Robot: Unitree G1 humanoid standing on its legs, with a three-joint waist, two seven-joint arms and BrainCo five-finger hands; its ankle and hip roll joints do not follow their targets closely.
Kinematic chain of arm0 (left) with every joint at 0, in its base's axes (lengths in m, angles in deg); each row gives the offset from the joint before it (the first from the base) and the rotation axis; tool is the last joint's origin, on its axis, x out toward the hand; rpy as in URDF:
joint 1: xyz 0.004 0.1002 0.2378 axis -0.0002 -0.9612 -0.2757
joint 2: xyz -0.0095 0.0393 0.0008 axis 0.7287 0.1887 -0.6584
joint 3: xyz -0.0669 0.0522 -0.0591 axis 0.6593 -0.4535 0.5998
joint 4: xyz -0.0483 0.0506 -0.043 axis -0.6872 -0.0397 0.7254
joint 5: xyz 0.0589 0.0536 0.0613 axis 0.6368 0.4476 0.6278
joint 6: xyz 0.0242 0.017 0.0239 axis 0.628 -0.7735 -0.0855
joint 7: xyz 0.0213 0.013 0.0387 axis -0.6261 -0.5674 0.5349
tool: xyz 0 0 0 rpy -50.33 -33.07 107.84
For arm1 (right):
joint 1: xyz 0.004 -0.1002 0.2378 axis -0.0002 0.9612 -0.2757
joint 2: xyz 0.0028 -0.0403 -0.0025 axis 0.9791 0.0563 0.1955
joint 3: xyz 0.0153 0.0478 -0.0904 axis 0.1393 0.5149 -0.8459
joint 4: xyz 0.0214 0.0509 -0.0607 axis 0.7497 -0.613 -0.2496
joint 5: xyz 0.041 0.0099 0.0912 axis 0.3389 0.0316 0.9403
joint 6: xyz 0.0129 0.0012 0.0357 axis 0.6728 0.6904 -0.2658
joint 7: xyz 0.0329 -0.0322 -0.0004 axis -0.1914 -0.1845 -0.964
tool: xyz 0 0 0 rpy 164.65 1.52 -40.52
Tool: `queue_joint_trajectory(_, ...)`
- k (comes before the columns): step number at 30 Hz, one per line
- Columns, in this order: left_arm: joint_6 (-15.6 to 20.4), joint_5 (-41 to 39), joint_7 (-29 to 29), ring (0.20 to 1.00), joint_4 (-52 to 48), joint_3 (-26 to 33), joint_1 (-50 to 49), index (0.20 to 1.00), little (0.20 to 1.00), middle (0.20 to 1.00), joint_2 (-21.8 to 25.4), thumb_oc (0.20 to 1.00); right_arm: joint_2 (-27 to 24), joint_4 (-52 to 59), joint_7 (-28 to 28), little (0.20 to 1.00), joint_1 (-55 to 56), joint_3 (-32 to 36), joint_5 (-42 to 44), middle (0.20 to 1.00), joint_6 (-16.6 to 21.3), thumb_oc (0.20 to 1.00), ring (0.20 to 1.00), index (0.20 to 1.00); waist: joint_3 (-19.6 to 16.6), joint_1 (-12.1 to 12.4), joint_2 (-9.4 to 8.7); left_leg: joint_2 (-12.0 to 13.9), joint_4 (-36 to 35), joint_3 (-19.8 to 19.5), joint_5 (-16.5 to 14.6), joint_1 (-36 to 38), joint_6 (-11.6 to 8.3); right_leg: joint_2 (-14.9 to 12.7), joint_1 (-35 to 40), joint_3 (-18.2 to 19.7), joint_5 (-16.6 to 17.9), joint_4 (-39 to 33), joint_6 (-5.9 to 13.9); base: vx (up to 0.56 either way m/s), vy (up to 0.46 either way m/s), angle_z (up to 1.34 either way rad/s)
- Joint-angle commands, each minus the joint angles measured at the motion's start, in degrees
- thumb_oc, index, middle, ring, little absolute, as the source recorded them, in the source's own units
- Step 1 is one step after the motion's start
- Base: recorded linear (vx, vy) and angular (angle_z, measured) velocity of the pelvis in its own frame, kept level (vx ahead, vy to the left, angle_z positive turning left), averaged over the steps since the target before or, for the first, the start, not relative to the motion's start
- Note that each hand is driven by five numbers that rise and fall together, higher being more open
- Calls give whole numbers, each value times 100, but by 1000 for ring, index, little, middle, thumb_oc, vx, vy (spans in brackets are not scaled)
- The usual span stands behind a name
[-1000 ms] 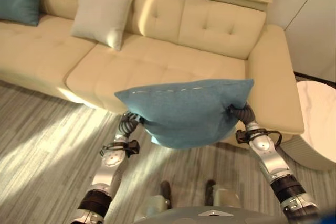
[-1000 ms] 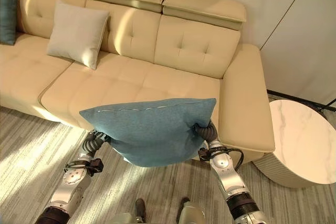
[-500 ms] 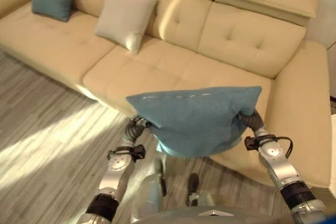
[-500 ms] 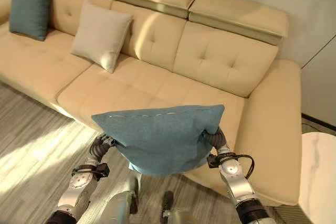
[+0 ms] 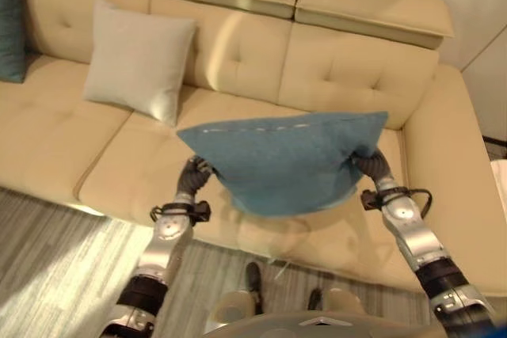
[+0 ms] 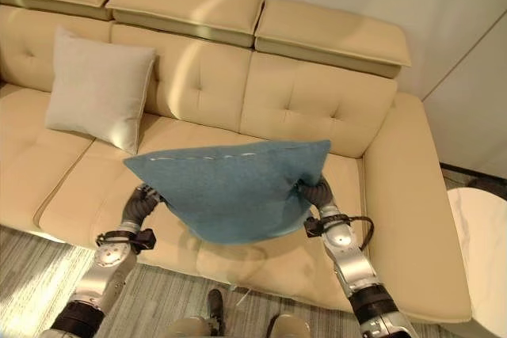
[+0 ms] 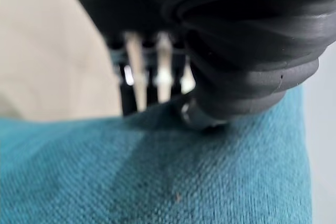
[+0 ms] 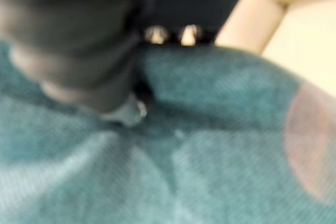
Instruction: Pick up all the scattered cushions and arrange them neatly on the sofa.
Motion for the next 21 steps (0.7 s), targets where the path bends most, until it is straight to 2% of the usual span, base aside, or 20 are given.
queue_joint_trajectory(1, 569, 108, -142, 200, -695, -111, 12, 200, 200, 200, -113, 200, 126, 249, -19, 200, -479, 181, 44, 200, 550, 200, 200, 200, -444, 156, -197, 298, 715, 67, -697, -345, -606, 269, 646, 18, 622, -624, 52, 26, -38, 35)
queue_joint_trajectory(4, 570, 93, -134, 200, -697, -113, 12, 200, 200, 200, -159, 200, 102, 241, -10, 200, -494, 132, 31, 200, 510, 200, 200, 200, -487, 161, -221, 274, 582, 133, -663, -249, -646, 324, 821, -78, 617, -956, 67, 19, -49, -10)
queue_joint_trajectory(8, 507, 173, -158, 200, -679, -172, -1, 200, 200, 200, -218, 200, -31, 315, -2, 200, -300, 182, -20, 200, 455, 200, 200, 200, -628, 9, -225, 320, 208, 122, -531, -52, -735, 559, 984, 150, 549, -1274, 24, 65, -149, -25)
queue_joint_trajectory(9, 496, 154, -164, 200, -676, -213, 49, 200, 200, 200, -230, 200, -77, 360, -4, 200, -249, 209, -22, 200, 447, 200, 200, 200, -590, -47, -243, 353, 337, 53, -563, -121, -786, 637, 977, 265, 497, -1299, -32, -34, -207, -12)
queue_joint_trajectory(11, 489, 105, -155, 200, -669, -264, 196, 200, 200, 200, -205, 200, -191, 444, -23, 200, -236, 242, 21, 200, 470, 200, 200, 200, -383, -67, -345, 545, 1450, -154, -759, -662, -939, 641, 944, 210, 421, -1232, -188, -108, -185, 12)
queue_joint_trajectory(13, 501, 53, -82, 200, -650, -262, 249, 200, 200, 200, -211, 200, -221, 460, -48, 200, -293, 177, 71, 200, 478, 200, 200, 200, -258, 17, -366, 547, 1798, -571, -815, -972, -992, 660, 929, 233, 370, -1198, -249, -49, -32, 48)
queue_joint_trajectory(15, 495, 50, -52, 200, -653, -233, 245, 200, 200, 200, -229, 200, -255, 417, -60, 200, -359, 141, 34, 200, 459, 200, 200, 200, -299, 57, -345, 523, 1389, -964, -669, -1055, -1015, 707, 955, 273, 379, -1272, -215, 59, 49, -16)
queue_joint_trajectory(16, 491, 88, -6, 200, -637, -228, 274, 200, 200, 200, -211, 200, -268, 390, -93, 200, -379, 150, 16, 200, 455, 200, 200, 200, -276, 108, -336, 495, 1248, -1159, -501, -1189, -1057, 723, 987, 300, 383, -1282, -198, 88, 79, -41)
queue_joint_trajectory(18, 530, 62, 6, 200, -694, -169, 233, 200, 200, 200, -221, 200, -280, 341, -70, 200, -383, 176, -25, 200, 425, 200, 200, 200, -337, 125, -248, 505, 838, -1475, -432, -1050, -1063, 760, 999, 461, 328, -1251, -169, 148, 182, -28)
queue_joint_trajectory(20, 532, 66, -10, 200, -682, -200, 262, 200, 200, 200, -239, 200, -277, 345, -76, 200, -363, 209, -55, 200, 416, 200, 200, 200, -360, 94, -217, 527, 781, -1402, -378, -991, -1087, 738, 1007, 458, 313, -1253, -159, 117, 180, -61)
queue_joint_trajectory(21, 552, 84, -32, 200, -712, -190, 306, 200, 200, 200, -190, 200, -264, 363, -96, 200, -388, 254, -87, 200, 410, 200, 200, 200, -400, 87, -223, 476, 689, -1359, -416, -923, -1036, 643, 934, 540, 385, -1258, -107, 115, 217, -95)
